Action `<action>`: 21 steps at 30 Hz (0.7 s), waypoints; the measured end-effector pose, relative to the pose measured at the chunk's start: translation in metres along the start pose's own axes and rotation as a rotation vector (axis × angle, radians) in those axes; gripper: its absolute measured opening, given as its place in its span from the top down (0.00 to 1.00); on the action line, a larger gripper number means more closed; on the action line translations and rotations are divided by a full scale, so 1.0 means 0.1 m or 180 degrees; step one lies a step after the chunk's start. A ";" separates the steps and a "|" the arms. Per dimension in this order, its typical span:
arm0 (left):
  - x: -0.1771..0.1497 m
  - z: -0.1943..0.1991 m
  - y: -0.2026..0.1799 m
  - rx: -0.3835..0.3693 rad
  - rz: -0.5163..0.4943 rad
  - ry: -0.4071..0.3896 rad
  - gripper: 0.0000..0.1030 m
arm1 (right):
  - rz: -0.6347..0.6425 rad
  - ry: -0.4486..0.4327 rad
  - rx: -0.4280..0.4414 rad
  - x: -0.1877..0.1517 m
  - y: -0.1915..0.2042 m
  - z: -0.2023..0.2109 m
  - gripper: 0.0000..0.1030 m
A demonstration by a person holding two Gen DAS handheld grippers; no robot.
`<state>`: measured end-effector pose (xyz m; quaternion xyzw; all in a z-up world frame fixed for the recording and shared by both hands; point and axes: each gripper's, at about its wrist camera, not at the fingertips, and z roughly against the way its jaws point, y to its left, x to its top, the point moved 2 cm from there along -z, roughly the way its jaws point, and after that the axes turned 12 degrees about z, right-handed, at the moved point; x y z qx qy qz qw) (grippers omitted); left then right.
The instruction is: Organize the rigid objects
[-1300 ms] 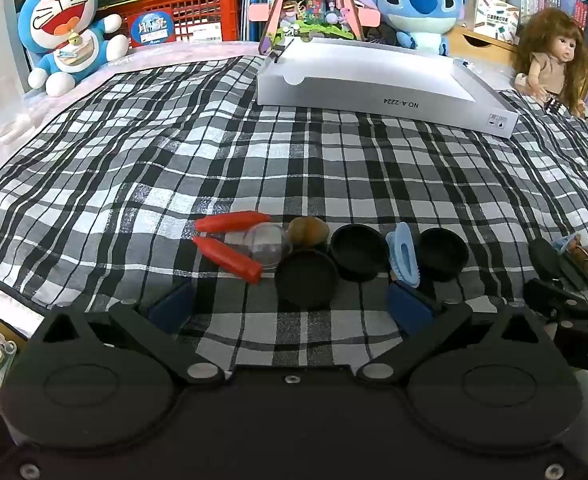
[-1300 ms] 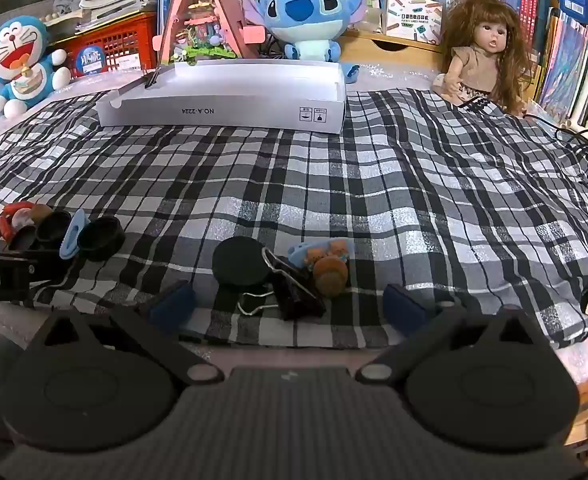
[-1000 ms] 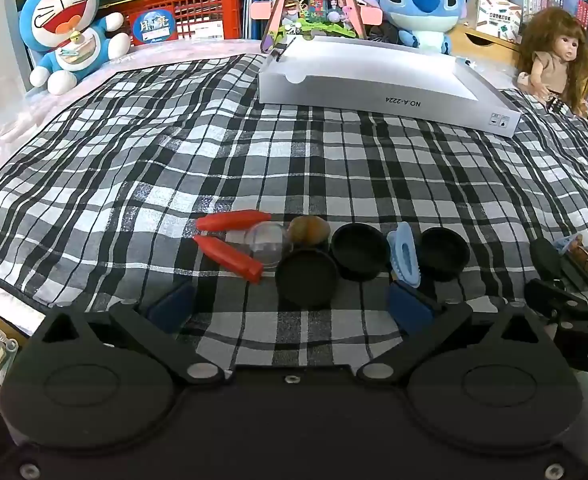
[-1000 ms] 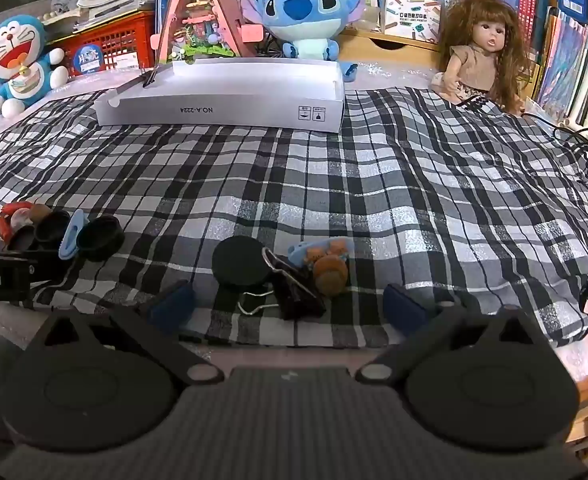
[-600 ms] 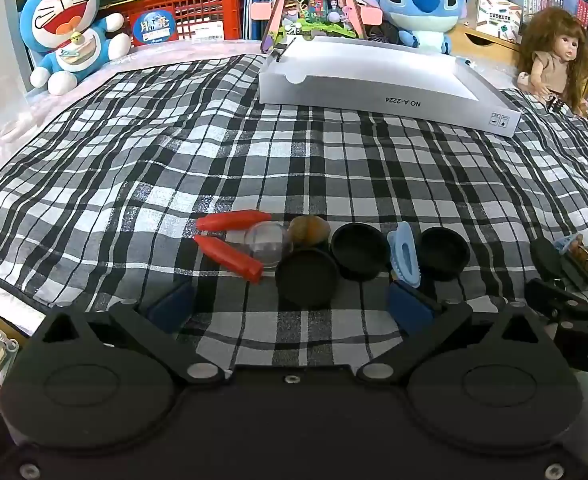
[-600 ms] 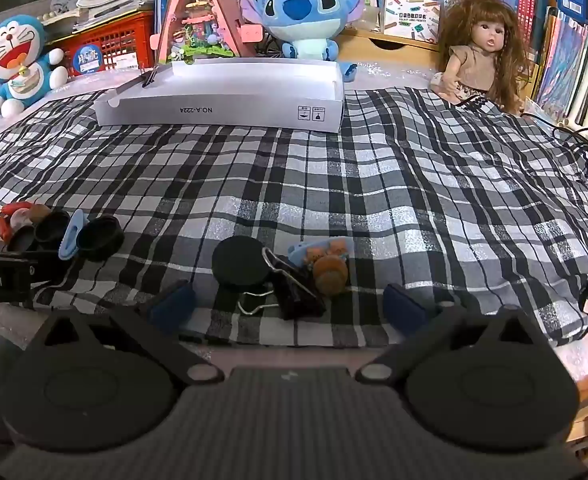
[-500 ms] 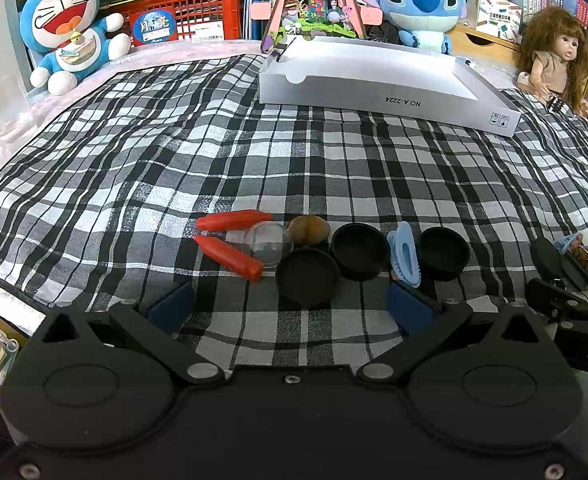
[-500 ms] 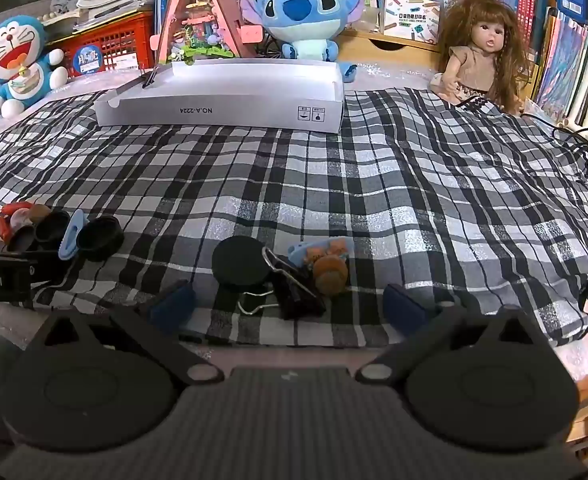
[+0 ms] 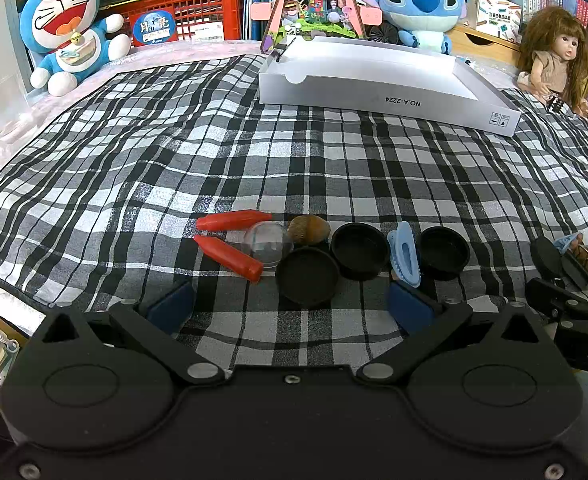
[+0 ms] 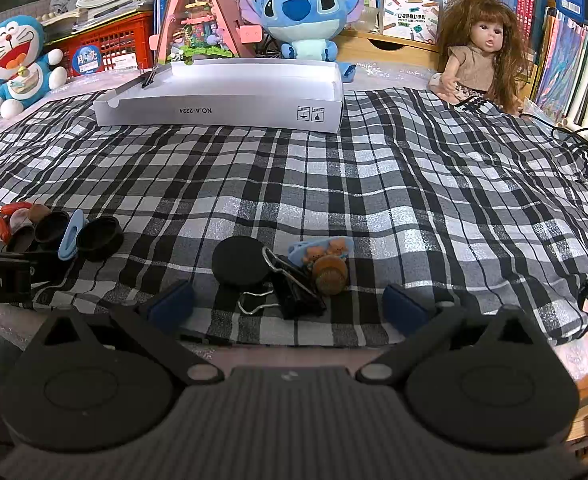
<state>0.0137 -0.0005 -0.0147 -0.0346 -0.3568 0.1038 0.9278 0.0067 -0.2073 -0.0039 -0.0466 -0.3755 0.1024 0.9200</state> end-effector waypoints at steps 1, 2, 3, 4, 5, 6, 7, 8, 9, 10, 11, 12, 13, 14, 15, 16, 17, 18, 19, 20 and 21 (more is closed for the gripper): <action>0.00 0.00 0.00 0.0000 0.0000 0.0000 0.00 | 0.0000 0.0000 -0.0001 0.00 0.00 0.00 0.00; 0.00 0.00 0.00 0.0000 -0.0001 0.0000 0.00 | 0.0000 0.0000 0.0000 0.00 0.00 0.00 0.00; 0.00 0.00 0.00 0.0001 -0.0001 0.0001 0.00 | 0.0000 -0.0001 0.0000 0.00 0.00 0.00 0.00; 0.00 0.00 0.00 0.0001 0.0000 0.0002 0.00 | 0.0001 -0.0001 0.0000 0.00 0.00 0.00 0.00; 0.00 0.00 0.00 0.0001 -0.0001 0.0001 0.00 | 0.0001 0.0000 -0.0001 0.00 0.00 0.01 0.00; 0.00 0.00 0.00 0.0001 -0.0001 0.0000 0.00 | 0.0001 -0.0001 -0.0001 0.00 0.00 0.01 0.00; 0.00 0.00 0.00 0.0001 -0.0001 -0.0001 0.00 | 0.0001 -0.0001 -0.0002 0.00 0.00 0.01 0.00; 0.00 0.00 0.00 0.0002 -0.0001 -0.0001 0.00 | 0.0001 0.0000 -0.0002 0.00 0.01 0.01 0.00; 0.00 0.00 0.00 0.0002 0.0000 -0.0001 0.00 | 0.0000 -0.0001 -0.0003 0.00 0.00 0.00 0.00; 0.00 0.00 0.00 0.0002 0.0000 -0.0002 0.00 | 0.0000 -0.0001 -0.0003 0.00 0.01 0.01 0.00; 0.00 0.00 0.00 0.0002 -0.0001 -0.0002 0.00 | 0.0001 -0.0001 -0.0003 0.00 0.01 0.01 0.00; 0.00 0.00 0.00 0.0002 -0.0001 -0.0003 0.00 | 0.0001 -0.0002 -0.0003 0.00 0.01 0.01 0.00; 0.00 0.00 0.00 0.0002 -0.0001 -0.0003 0.00 | 0.0002 -0.0002 -0.0003 0.00 0.01 0.01 0.00; 0.00 0.00 0.00 0.0002 -0.0002 -0.0003 0.00 | 0.0002 -0.0002 -0.0003 0.00 0.01 0.01 0.00; 0.00 0.00 0.00 0.0002 -0.0001 -0.0002 0.00 | 0.0002 -0.0002 -0.0003 0.00 0.01 0.01 0.00; 0.00 0.00 0.00 0.0002 -0.0002 -0.0002 0.00 | 0.0002 -0.0002 -0.0003 0.00 0.01 0.01 0.00; 0.00 0.00 0.00 0.0002 -0.0002 -0.0002 0.00 | 0.0003 -0.0002 -0.0003 0.00 0.01 0.01 0.00; 0.00 0.00 0.00 0.0003 -0.0001 -0.0003 0.00 | 0.0003 -0.0002 -0.0003 0.00 0.01 0.01 0.00; 0.00 0.00 0.00 0.0004 -0.0001 -0.0004 0.00 | 0.0003 -0.0003 -0.0003 0.00 0.01 0.01 0.00; 0.00 0.00 0.00 0.0004 -0.0001 -0.0004 0.00 | 0.0003 -0.0003 -0.0003 0.00 0.01 0.01 0.00; 0.00 0.00 0.00 0.0004 -0.0001 -0.0004 0.00 | 0.0003 -0.0004 -0.0003 0.00 0.01 0.01 0.00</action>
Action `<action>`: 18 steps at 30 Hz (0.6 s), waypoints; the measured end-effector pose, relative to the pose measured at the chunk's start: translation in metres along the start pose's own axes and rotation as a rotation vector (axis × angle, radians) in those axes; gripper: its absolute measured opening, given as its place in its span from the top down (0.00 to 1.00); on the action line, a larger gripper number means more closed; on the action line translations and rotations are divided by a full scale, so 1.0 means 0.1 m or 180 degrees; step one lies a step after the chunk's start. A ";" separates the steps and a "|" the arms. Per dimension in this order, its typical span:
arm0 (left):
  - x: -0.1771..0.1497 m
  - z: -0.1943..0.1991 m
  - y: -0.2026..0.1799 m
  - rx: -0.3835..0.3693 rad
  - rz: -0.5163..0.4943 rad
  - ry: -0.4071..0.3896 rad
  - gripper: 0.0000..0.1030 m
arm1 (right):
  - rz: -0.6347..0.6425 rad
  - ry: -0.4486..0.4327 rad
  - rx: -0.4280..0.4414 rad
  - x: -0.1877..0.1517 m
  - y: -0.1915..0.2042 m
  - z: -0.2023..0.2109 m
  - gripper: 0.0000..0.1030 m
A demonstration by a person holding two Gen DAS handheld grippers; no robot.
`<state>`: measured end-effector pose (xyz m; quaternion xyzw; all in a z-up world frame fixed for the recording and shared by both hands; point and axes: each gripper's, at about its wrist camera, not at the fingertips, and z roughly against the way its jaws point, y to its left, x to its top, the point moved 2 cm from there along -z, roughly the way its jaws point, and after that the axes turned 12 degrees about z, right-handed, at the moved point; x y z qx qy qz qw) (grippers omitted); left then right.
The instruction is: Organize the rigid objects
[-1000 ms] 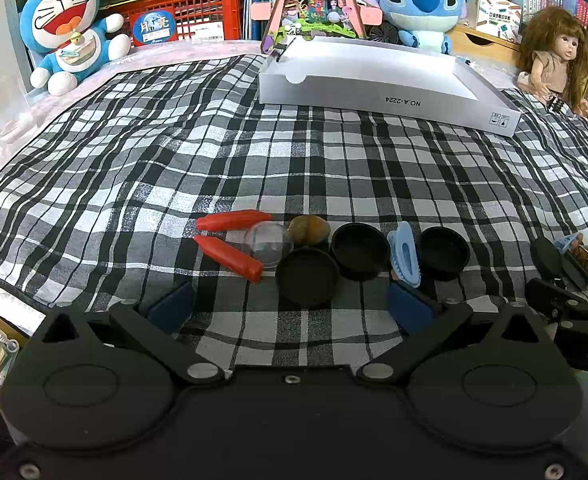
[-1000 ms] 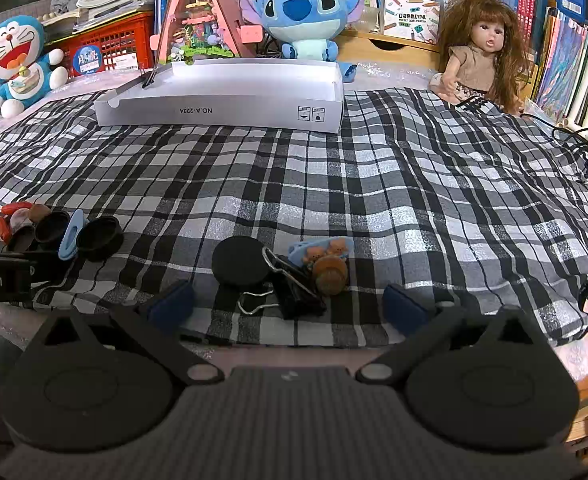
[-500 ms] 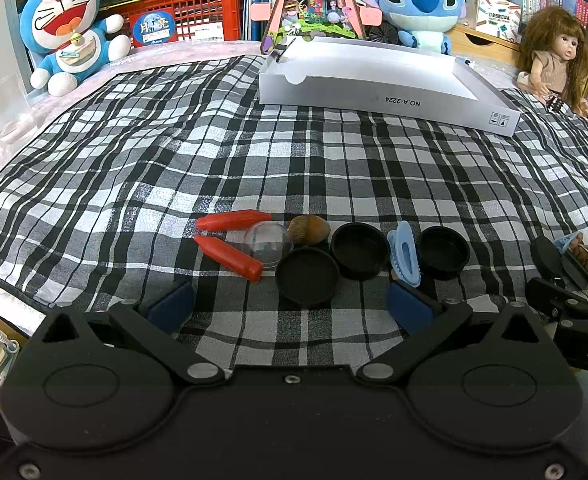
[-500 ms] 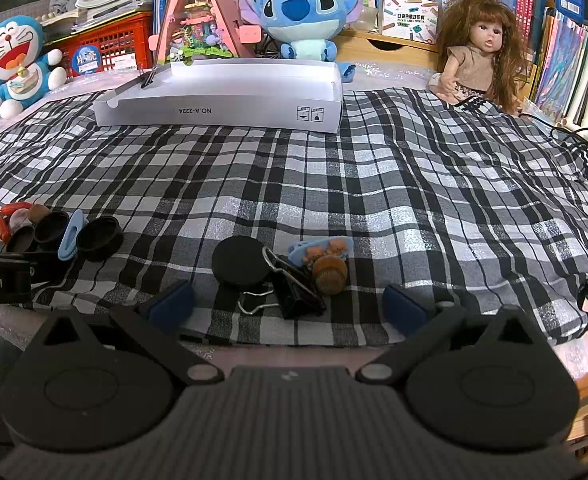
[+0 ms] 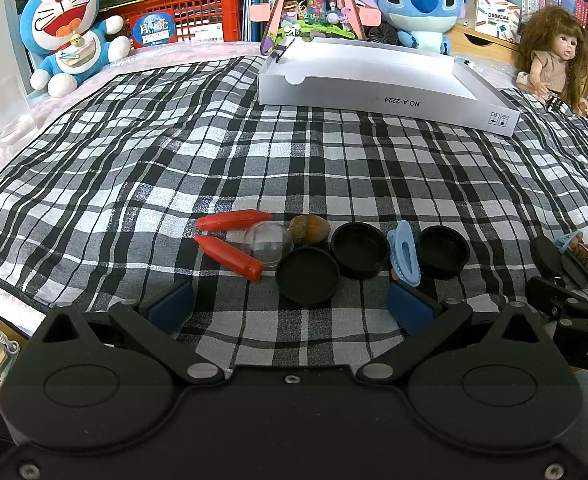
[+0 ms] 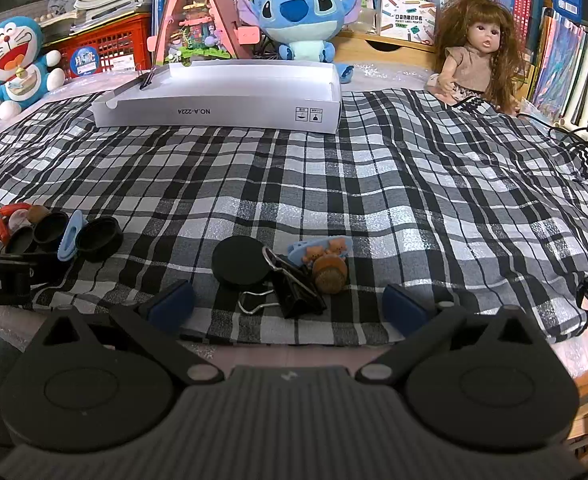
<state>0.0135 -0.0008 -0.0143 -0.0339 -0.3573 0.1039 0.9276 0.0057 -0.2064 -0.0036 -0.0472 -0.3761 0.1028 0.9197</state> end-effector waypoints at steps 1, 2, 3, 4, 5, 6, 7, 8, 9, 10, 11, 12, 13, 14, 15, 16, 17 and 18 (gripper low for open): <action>0.00 0.00 0.00 0.0000 0.0000 0.0001 0.00 | 0.0000 0.0000 0.0000 0.00 0.00 0.00 0.00; 0.00 0.00 0.00 0.0000 -0.0001 0.0000 0.00 | 0.0000 -0.0001 -0.0001 0.00 0.00 0.00 0.00; 0.00 0.00 0.00 -0.0001 -0.0002 -0.0001 0.00 | 0.0000 -0.0001 -0.0001 0.00 0.00 0.00 0.00; 0.00 0.00 0.00 -0.0001 -0.0002 -0.0001 0.00 | 0.0000 -0.0001 -0.0002 0.00 0.00 0.00 0.00; 0.00 0.00 0.00 -0.0001 -0.0002 -0.0001 0.00 | 0.0000 -0.0001 -0.0002 0.00 0.00 0.00 0.00; 0.00 0.00 0.00 0.0001 -0.0001 -0.0001 0.00 | 0.0000 -0.0001 -0.0001 0.00 0.00 0.00 0.00; 0.00 0.00 0.00 0.0001 -0.0001 -0.0002 0.00 | 0.0001 -0.0001 -0.0001 0.00 0.00 0.00 0.00; 0.00 0.00 0.00 0.0001 -0.0001 -0.0002 0.00 | 0.0001 -0.0001 -0.0002 0.00 0.00 0.00 0.00; 0.00 0.00 0.00 0.0001 -0.0002 -0.0003 0.00 | 0.0001 -0.0002 -0.0002 0.00 0.00 0.00 0.00; 0.00 0.00 0.00 0.0000 -0.0002 -0.0003 0.00 | 0.0001 -0.0002 -0.0002 0.00 0.01 0.00 0.00; 0.00 0.00 0.00 0.0000 -0.0002 -0.0003 0.00 | 0.0001 -0.0003 -0.0002 0.00 0.01 -0.01 0.00; 0.00 0.00 0.00 0.0000 -0.0002 -0.0003 0.00 | 0.0001 -0.0003 -0.0003 0.00 0.02 -0.01 0.00; 0.00 0.00 0.00 0.0000 -0.0002 -0.0003 0.00 | 0.0001 -0.0003 -0.0003 0.00 0.03 -0.01 0.00; 0.00 0.00 0.00 0.0000 -0.0002 -0.0004 0.00 | 0.0001 -0.0003 -0.0003 0.00 0.03 -0.02 0.00; 0.00 0.00 0.00 0.0000 -0.0002 -0.0005 0.00 | 0.0001 -0.0004 -0.0003 0.00 0.03 -0.03 0.00; 0.00 0.00 0.00 0.0000 -0.0003 -0.0007 0.00 | 0.0000 -0.0004 -0.0003 0.00 0.04 -0.03 0.00; 0.00 0.00 0.00 0.0000 -0.0002 -0.0011 0.00 | -0.0002 -0.0005 -0.0002 0.00 0.04 -0.03 0.00; 0.01 0.00 0.01 -0.0003 -0.0004 -0.0022 0.00 | -0.0010 -0.0008 0.0002 0.00 0.05 -0.04 0.00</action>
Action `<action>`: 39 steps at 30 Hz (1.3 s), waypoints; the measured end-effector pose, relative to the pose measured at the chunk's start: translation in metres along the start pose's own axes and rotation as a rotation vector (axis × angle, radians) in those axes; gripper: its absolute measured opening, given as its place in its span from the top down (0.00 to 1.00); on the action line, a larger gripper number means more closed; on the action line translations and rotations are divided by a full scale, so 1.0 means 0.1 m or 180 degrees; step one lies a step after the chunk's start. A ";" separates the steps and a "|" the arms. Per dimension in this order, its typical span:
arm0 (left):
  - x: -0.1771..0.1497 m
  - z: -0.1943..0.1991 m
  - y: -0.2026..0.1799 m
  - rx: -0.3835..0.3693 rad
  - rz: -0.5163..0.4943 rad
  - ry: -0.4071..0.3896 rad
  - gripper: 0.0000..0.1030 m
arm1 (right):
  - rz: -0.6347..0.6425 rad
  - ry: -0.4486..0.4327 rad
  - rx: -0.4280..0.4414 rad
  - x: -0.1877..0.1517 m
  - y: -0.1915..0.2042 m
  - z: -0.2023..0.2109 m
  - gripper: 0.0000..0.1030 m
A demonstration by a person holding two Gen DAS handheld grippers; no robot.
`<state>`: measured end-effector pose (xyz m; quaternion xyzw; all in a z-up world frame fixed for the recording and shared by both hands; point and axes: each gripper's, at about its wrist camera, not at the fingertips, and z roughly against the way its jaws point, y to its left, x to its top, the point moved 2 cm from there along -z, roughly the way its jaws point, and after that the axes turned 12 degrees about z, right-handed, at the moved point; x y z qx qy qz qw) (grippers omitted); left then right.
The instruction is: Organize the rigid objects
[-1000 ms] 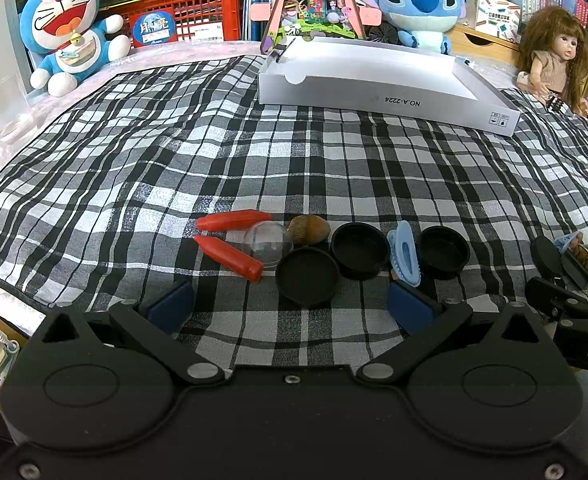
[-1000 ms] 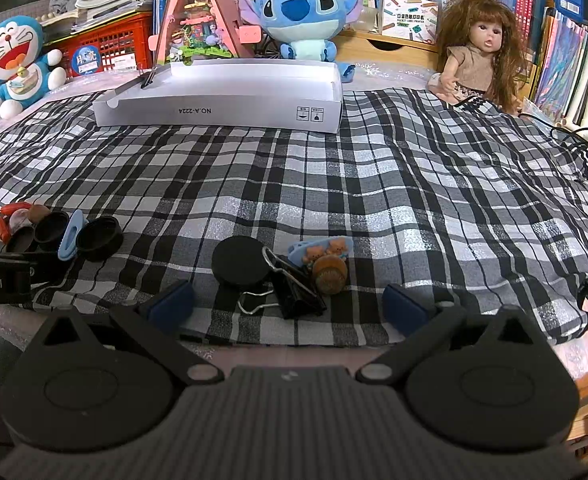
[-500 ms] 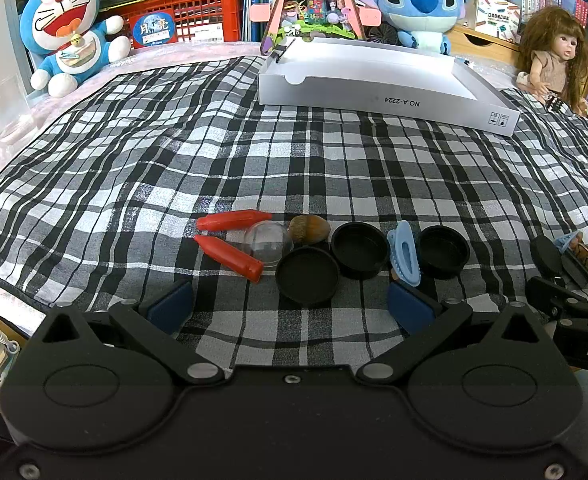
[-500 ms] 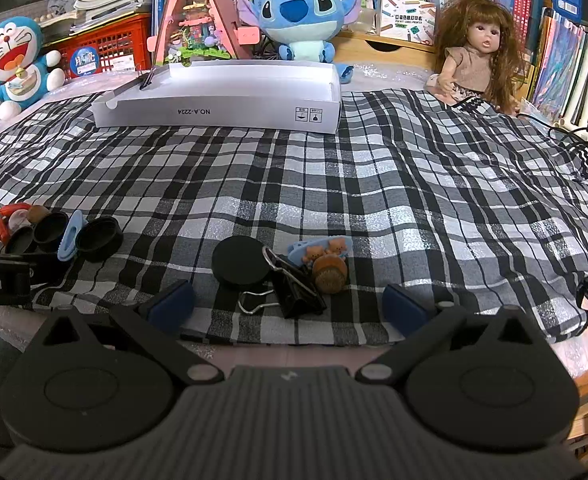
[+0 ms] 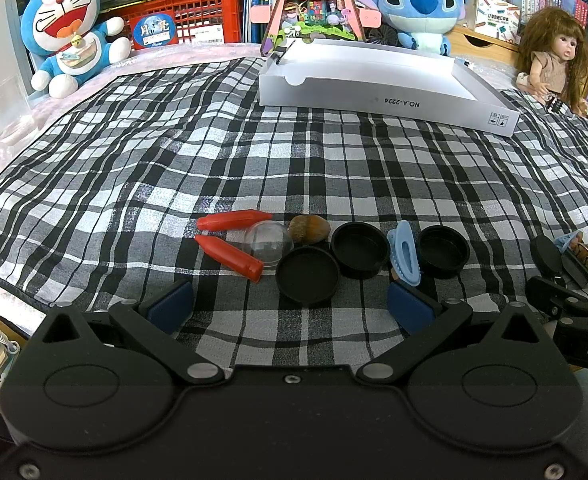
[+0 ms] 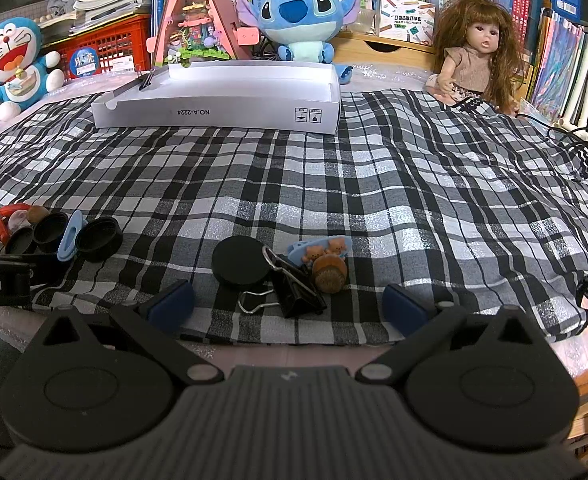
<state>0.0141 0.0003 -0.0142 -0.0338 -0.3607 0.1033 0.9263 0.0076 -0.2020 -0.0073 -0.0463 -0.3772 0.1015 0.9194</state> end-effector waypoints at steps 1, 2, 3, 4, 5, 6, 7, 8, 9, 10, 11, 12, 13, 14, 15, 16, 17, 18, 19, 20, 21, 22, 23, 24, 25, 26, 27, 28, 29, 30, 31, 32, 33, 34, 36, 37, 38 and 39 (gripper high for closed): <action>0.00 0.01 0.00 -0.0007 -0.0002 -0.0008 0.00 | -0.0006 -0.0007 0.0006 -0.01 -0.05 0.04 0.00; 0.00 0.01 0.01 -0.0017 -0.0002 -0.0024 0.00 | -0.0009 -0.0023 0.0011 -0.02 -0.04 0.04 0.00; 0.00 0.01 0.01 -0.0022 -0.0009 -0.0029 0.00 | -0.0009 -0.0044 0.0013 -0.03 -0.04 0.04 0.00; 0.01 0.02 0.02 -0.0027 -0.0014 -0.0034 0.00 | -0.0010 -0.0065 0.0013 -0.04 -0.03 0.04 0.00; 0.02 0.02 0.02 -0.0034 -0.0016 -0.0036 0.00 | -0.0012 -0.0085 0.0011 -0.06 -0.03 0.05 0.00; 0.00 0.06 0.03 -0.0030 -0.0019 -0.0040 0.00 | -0.0016 -0.0103 0.0007 -0.05 -0.07 0.06 0.00; 0.01 0.06 0.04 -0.0032 -0.0016 -0.0045 0.00 | -0.0013 -0.0123 0.0003 -0.05 -0.07 0.06 0.00; 0.01 0.05 0.05 -0.0029 -0.0008 -0.0059 0.00 | -0.0013 -0.0132 0.0000 -0.05 -0.07 0.07 0.00; 0.00 0.05 0.06 -0.0026 0.0005 -0.0082 0.00 | -0.0008 -0.0138 -0.0003 -0.06 -0.07 0.07 0.00; 0.00 0.05 0.07 -0.0022 0.0022 -0.0114 0.00 | -0.0009 -0.0132 -0.0001 -0.06 -0.06 0.06 0.00; -0.01 0.05 0.08 -0.0021 0.0038 -0.0148 0.00 | -0.0007 -0.0120 0.0003 -0.05 -0.07 0.06 0.00; -0.02 0.05 0.08 -0.0023 0.0042 -0.0174 0.00 | -0.0003 -0.0116 0.0001 -0.06 -0.04 0.05 0.00; -0.03 0.05 0.09 -0.0027 0.0034 -0.0191 0.00 | -0.0001 -0.0106 0.0001 -0.05 -0.03 0.06 0.00; -0.03 0.05 0.09 -0.0028 0.0026 -0.0197 0.00 | 0.0001 -0.0102 0.0001 -0.05 -0.04 0.05 0.00; -0.03 0.05 0.09 -0.0032 0.0017 -0.0195 0.00 | 0.0001 -0.0099 0.0002 -0.04 -0.04 0.05 0.00; -0.02 0.04 0.09 -0.0041 0.0009 -0.0187 0.00 | -0.0008 -0.0104 0.0005 -0.04 -0.04 0.05 0.00; -0.01 0.04 0.09 -0.0050 0.0003 -0.0178 0.00 | -0.0016 -0.0103 0.0023 -0.05 -0.04 0.06 0.00; -0.01 0.04 0.10 -0.0064 0.0001 -0.0167 0.00 | -0.0043 -0.0127 0.0029 -0.05 -0.05 0.07 0.00; -0.01 0.06 0.10 -0.0076 0.0001 -0.0166 0.01 | -0.0080 -0.0157 0.0046 -0.05 -0.06 0.08 0.00; 0.00 0.07 0.11 -0.0094 -0.0002 -0.0172 0.03 | -0.0117 -0.0188 0.0075 -0.05 -0.08 0.09 0.00; -0.01 0.09 0.12 -0.0111 -0.0008 -0.0197 0.08 | -0.0154 -0.0232 0.0103 -0.05 -0.09 0.11 0.02; -0.01 0.11 0.11 -0.0133 -0.0015 -0.0226 0.11 | -0.0182 -0.0277 0.0119 -0.04 -0.11 0.13 0.04; -0.02 0.13 0.11 -0.0171 -0.0025 -0.0255 0.16 | -0.0196 -0.0313 0.0128 -0.04 -0.11 0.15 0.05; -0.02 0.15 0.11 -0.0215 -0.0033 -0.0285 0.20 | -0.0202 -0.0352 0.0137 -0.04 -0.12 0.17 0.07; -0.03 0.17 0.10 -0.0261 -0.0036 -0.0310 0.23 | -0.0203 -0.0388 0.0145 -0.03 -0.12 0.19 0.11; -0.03 0.19 0.10 -0.0305 -0.0027 -0.0335 0.27 | -0.0205 -0.0420 0.0153 -0.04 -0.12 0.21 0.13; -0.03 0.21 0.09 -0.0356 -0.0016 -0.0360 0.32 | -0.0206 -0.0445 0.0160 -0.04 -0.12 0.23 0.17; -0.03 0.23 0.08 -0.0415 -0.0013 -0.0373 0.35 | -0.0209 -0.0465 0.0161 -0.04 -0.12 0.24 0.21; -0.02 0.25 0.07 -0.0474 -0.0012 -0.0382 0.40 | -0.0221 -0.0478 0.0158 -0.04 -0.12 0.25 0.23; -0.03 0.27 0.06 -0.0522 -0.0013 -0.0397 0.44 | -0.0239 -0.0486 0.0157 -0.04 -0.12 0.26 0.27; -0.04 0.29 0.05 -0.0572 -0.0019 -0.0403 0.45 | -0.0263 -0.0497 0.0159 -0.05 -0.13 0.26 0.33; -0.04 0.30 0.04 -0.0624 -0.0029 -0.0400 0.50 | -0.0275 -0.0504 0.0153 -0.05 -0.14 0.27 0.36; -0.04 0.31 0.02 -0.0672 -0.0041 -0.0397 0.54 | -0.0277 -0.0508 0.0139 -0.05 -0.14 0.27 0.42; -0.05 0.32 0.01 -0.0702 -0.0055 -0.0395 0.55 | -0.0263 -0.0508 0.0130 -0.05 -0.14 0.28 0.46; -0.06 0.33 -0.01 -0.0734 -0.0072 -0.0391 0.58 | -0.0231 -0.0508 0.0130 -0.06 -0.14 0.29 0.52; -0.07 0.33 -0.02 -0.0751 -0.0076 -0.0389 0.59 | -0.0219 -0.0513 0.0140 -0.07 -0.14 0.30 0.53; -0.07 0.32 -0.03 -0.0763 -0.0077 -0.0381 0.61 | -0.0197 -0.0522 0.0159 -0.08 -0.14 0.32 0.54; -0.08 0.32 -0.02 -0.0755 -0.0070 -0.0370 0.63 | -0.0167 -0.0523 0.0173 -0.09 -0.13 0.32 0.54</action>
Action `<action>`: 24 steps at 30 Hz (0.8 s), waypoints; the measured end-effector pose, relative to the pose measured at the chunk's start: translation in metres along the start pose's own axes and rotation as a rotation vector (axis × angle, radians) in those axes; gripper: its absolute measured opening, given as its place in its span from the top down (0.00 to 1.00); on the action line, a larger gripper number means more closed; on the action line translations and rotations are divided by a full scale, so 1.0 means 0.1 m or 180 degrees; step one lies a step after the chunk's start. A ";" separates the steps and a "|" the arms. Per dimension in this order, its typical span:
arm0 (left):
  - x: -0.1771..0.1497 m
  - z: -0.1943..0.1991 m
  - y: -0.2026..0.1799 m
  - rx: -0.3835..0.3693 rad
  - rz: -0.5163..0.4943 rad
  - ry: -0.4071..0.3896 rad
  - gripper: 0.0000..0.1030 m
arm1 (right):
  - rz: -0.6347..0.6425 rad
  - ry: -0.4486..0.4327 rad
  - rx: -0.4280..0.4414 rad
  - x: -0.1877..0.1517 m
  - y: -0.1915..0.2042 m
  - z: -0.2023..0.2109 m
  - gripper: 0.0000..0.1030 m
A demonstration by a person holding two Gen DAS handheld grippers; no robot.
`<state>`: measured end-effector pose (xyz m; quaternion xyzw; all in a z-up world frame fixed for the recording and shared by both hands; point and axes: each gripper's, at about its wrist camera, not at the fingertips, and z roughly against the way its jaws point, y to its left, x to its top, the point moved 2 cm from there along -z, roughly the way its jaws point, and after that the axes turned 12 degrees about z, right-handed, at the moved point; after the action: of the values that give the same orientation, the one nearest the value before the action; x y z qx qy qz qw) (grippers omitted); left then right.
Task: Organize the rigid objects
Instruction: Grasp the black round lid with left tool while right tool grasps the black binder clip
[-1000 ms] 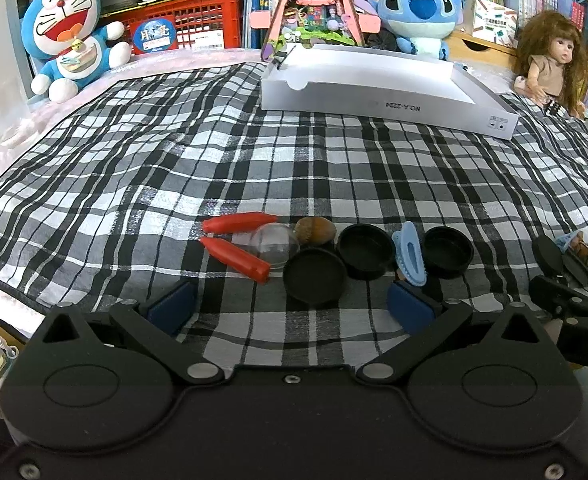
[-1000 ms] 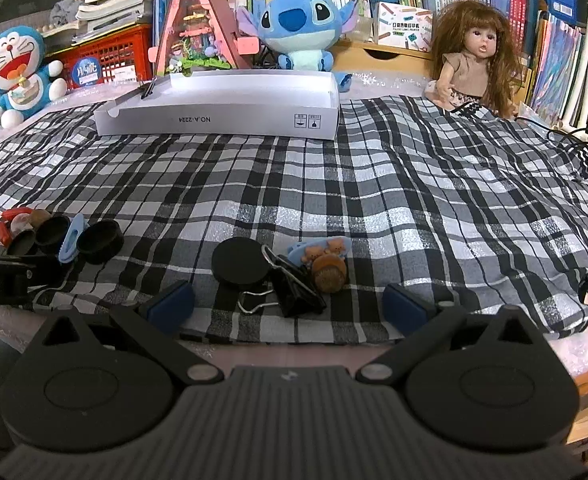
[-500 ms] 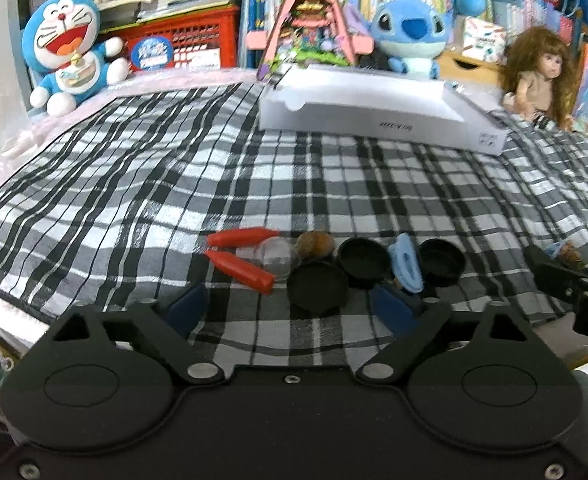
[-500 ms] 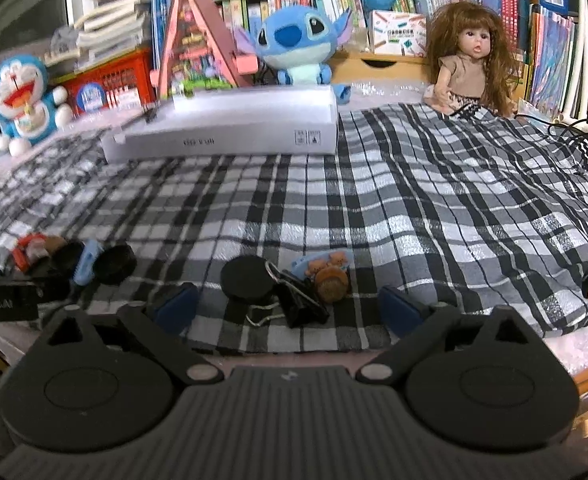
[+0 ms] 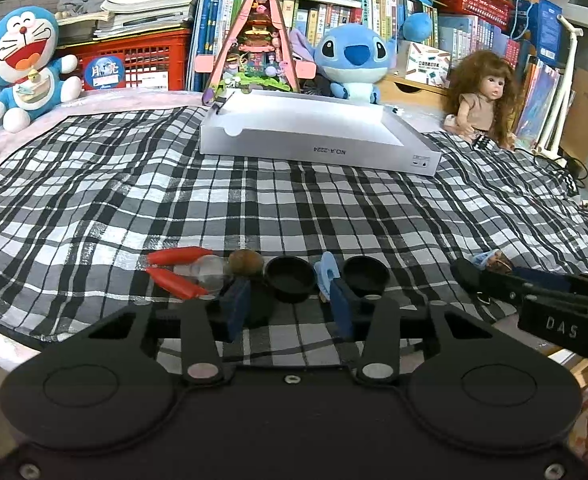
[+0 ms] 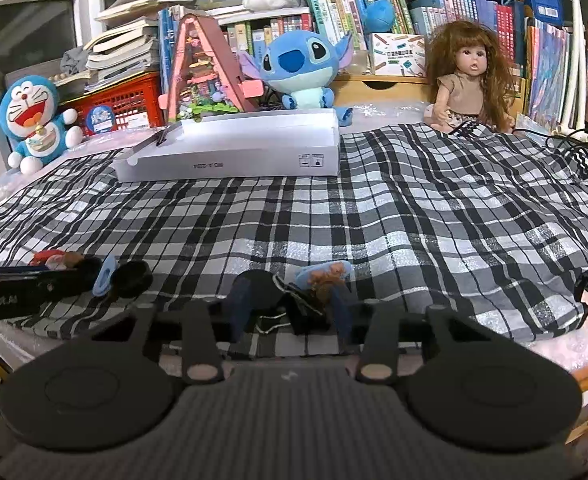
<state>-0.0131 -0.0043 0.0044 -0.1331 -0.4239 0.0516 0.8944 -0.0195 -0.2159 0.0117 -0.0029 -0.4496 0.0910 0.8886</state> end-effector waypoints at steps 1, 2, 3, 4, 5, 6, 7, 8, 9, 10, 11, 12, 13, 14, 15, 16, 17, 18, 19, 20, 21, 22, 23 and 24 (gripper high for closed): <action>-0.01 0.00 0.01 0.0024 0.0007 -0.0001 0.64 | 0.0031 -0.0007 0.0009 -0.01 0.01 0.01 0.54; -0.01 0.01 0.01 0.0055 0.0004 -0.0024 0.64 | 0.0063 -0.0012 0.0019 -0.02 0.03 0.03 0.54; -0.01 0.02 0.02 0.0087 -0.0022 -0.0062 0.64 | 0.0103 -0.0005 0.0041 -0.03 0.04 0.03 0.54; -0.01 0.04 0.02 0.0114 -0.0062 -0.0095 0.64 | 0.0122 0.0004 0.0047 -0.04 0.04 0.03 0.54; -0.02 0.05 0.03 0.0146 -0.0105 -0.0127 0.63 | 0.0125 0.0015 0.0040 -0.05 0.04 0.02 0.54; -0.03 0.06 0.03 0.0186 -0.0139 -0.0159 0.63 | 0.0121 0.0025 0.0032 -0.05 0.03 0.01 0.51; -0.04 0.06 0.04 0.0218 -0.0163 -0.0180 0.63 | 0.0110 0.0029 0.0013 -0.05 0.01 -0.01 0.49; -0.05 0.05 0.04 0.0259 -0.0191 -0.0196 0.60 | 0.0100 0.0031 -0.0008 -0.05 0.00 -0.02 0.49; -0.05 0.03 0.05 0.0295 -0.0219 -0.0195 0.55 | 0.0086 0.0039 -0.0014 -0.04 -0.02 -0.04 0.46; -0.06 0.01 0.05 0.0321 -0.0239 -0.0188 0.53 | 0.0070 0.0048 -0.0003 -0.04 -0.04 -0.05 0.45; -0.07 -0.02 0.05 0.0336 -0.0248 -0.0172 0.52 | 0.0047 0.0065 -0.0003 -0.05 -0.05 -0.07 0.41; -0.08 -0.05 0.06 0.0332 -0.0251 -0.0150 0.52 | 0.0033 0.0080 0.0000 -0.05 -0.06 -0.10 0.41; -0.09 -0.07 0.05 0.0320 -0.0251 -0.0140 0.52 | 0.0040 0.0084 -0.0005 -0.06 -0.06 -0.12 0.41; -0.10 -0.08 0.05 0.0303 -0.0259 -0.0147 0.53 | 0.0076 0.0075 -0.0018 -0.06 -0.06 -0.13 0.41; -0.11 -0.09 0.05 0.0278 -0.0275 -0.0131 0.57 | 0.0122 0.0067 -0.0034 -0.07 -0.04 -0.13 0.41; -0.12 -0.11 0.05 0.0242 -0.0275 -0.0096 0.60 | 0.0168 0.0060 -0.0045 -0.07 -0.02 -0.14 0.41; -0.12 -0.12 0.05 0.0211 -0.0261 -0.0088 0.66 | 0.0187 0.0060 -0.0044 -0.07 -0.01 -0.14 0.42; -0.12 -0.11 0.04 0.0186 -0.0254 -0.0102 0.71 | 0.0190 0.0056 -0.0031 -0.07 0.00 -0.13 0.53; -0.12 -0.10 0.03 0.0170 -0.0260 -0.0101 0.71 | 0.0201 0.0051 -0.0015 -0.07 0.02 -0.12 0.55; -0.13 -0.10 0.03 0.0149 -0.0265 -0.0093 0.71 | 0.0222 0.0043 0.0010 -0.07 0.03 -0.10 0.55; -0.12 -0.09 0.03 0.0132 -0.0262 -0.0090 0.71 | 0.0244 0.0028 0.0039 -0.08 0.05 -0.08 0.61; -0.13 -0.09 0.02 0.0116 -0.0259 -0.0083 0.71 | 0.0260 0.0026 0.0039 -0.08 0.07 -0.06 0.75; -0.13 -0.08 0.02 0.0098 -0.0256 -0.0071 0.71 | 0.0267 0.0031 0.0035 -0.08 0.08 -0.05 0.75; -0.12 -0.07 0.02 0.0085 -0.0257 -0.0067 0.71 | 0.0264 0.0026 0.0050 -0.08 0.08 -0.04 0.75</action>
<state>-0.0155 -0.0066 -0.0097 -0.1035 -0.4375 0.0225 0.8930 -0.0219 -0.2089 0.0022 -0.0149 -0.4447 0.1312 0.8859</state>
